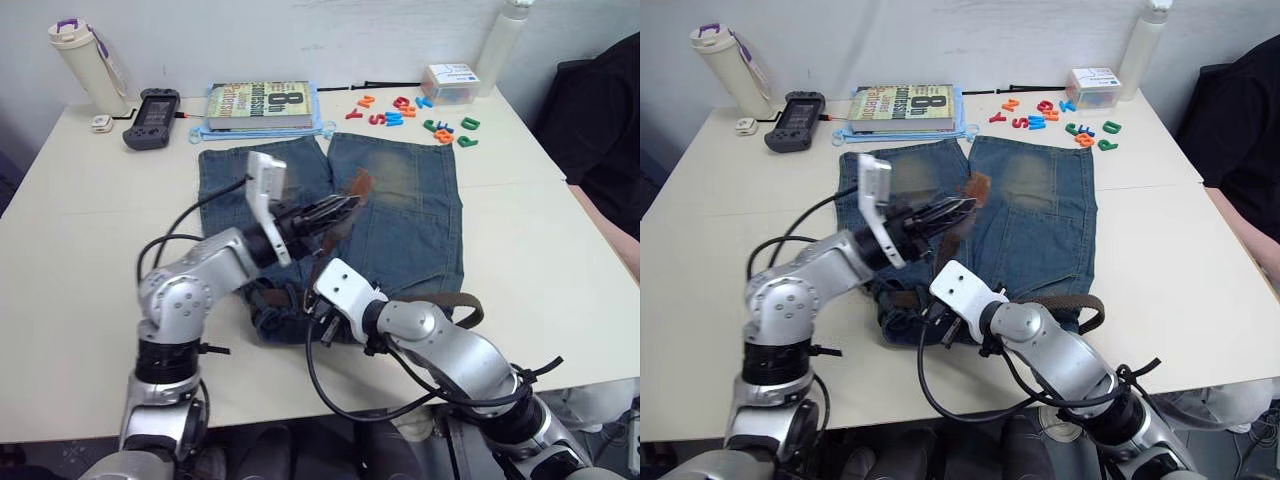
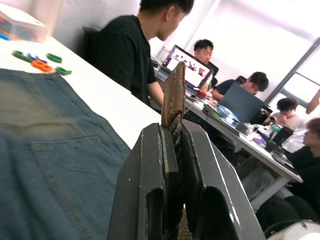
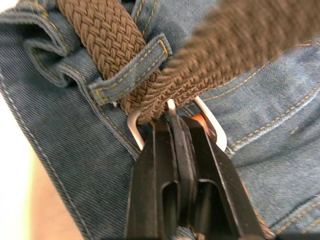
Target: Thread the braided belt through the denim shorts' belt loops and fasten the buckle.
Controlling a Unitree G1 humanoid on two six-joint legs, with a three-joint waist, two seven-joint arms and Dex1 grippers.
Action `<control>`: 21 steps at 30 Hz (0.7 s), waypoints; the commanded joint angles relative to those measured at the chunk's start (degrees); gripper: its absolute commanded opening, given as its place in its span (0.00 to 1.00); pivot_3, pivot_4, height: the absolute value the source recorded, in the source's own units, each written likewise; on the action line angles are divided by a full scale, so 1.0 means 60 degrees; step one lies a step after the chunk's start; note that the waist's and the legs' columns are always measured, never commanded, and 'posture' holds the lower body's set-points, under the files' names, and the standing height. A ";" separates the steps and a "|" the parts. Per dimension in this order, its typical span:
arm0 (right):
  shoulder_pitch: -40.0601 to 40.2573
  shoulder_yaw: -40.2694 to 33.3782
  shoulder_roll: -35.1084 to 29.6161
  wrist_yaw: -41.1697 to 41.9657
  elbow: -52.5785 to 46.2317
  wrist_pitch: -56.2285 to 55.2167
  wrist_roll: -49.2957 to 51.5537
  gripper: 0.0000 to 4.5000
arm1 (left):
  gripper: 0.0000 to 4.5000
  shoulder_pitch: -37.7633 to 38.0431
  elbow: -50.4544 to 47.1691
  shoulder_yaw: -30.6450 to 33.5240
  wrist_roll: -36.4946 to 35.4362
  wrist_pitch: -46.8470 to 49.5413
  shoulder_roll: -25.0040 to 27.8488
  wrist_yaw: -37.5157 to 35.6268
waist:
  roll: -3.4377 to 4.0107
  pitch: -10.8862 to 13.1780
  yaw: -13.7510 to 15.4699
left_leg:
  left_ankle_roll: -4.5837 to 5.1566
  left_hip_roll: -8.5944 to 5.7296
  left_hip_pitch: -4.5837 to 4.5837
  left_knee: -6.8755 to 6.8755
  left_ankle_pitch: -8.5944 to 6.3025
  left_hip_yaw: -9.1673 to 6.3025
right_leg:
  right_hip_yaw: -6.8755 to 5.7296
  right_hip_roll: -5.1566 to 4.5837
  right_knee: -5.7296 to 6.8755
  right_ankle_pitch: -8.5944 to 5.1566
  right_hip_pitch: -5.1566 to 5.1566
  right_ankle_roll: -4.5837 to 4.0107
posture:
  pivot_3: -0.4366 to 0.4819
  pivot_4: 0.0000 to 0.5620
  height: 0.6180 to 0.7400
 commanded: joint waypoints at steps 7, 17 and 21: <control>-0.0285 0.1625 -0.0837 0.0459 0.0226 0.0646 -0.0243 0.01 | 0.00 -0.0365 0.1285 -0.0915 0.1088 -0.1286 -0.0519 -0.2190 | 0.0000 -0.0001 0.0027 | 0.0002 -0.0013 -0.0001 0.0003 0.0000 -0.0003 | -0.0002 -0.0008 -0.0006 0.0000 0.0006 0.0001 | 0.48 0.27 1.00; -0.1584 0.3289 -0.1482 0.1557 0.1324 0.0291 -0.0739 0.01 | 0.00 -0.0852 0.2517 -0.2396 0.2669 -0.2063 -0.1058 -0.3911 | -0.0001 -0.0065 0.0014 | 0.0008 -0.0015 0.0020 0.0001 -0.0001 -0.0010 | -0.0010 -0.0010 -0.0019 0.0001 0.0033 0.0003 | 0.48 0.27 1.00; -0.1998 0.3587 -0.1381 0.1681 0.1499 0.0416 -0.1012 0.01 | 0.00 -0.1143 0.3125 -0.2264 0.2935 -0.1833 -0.1615 -0.3524 | 0.0022 -0.0100 0.0031 | 0.0008 -0.0010 0.0033 0.0006 -0.0001 -0.0014 | -0.0013 -0.0008 -0.0016 0.0002 0.0047 0.0003 | 0.48 0.27 1.00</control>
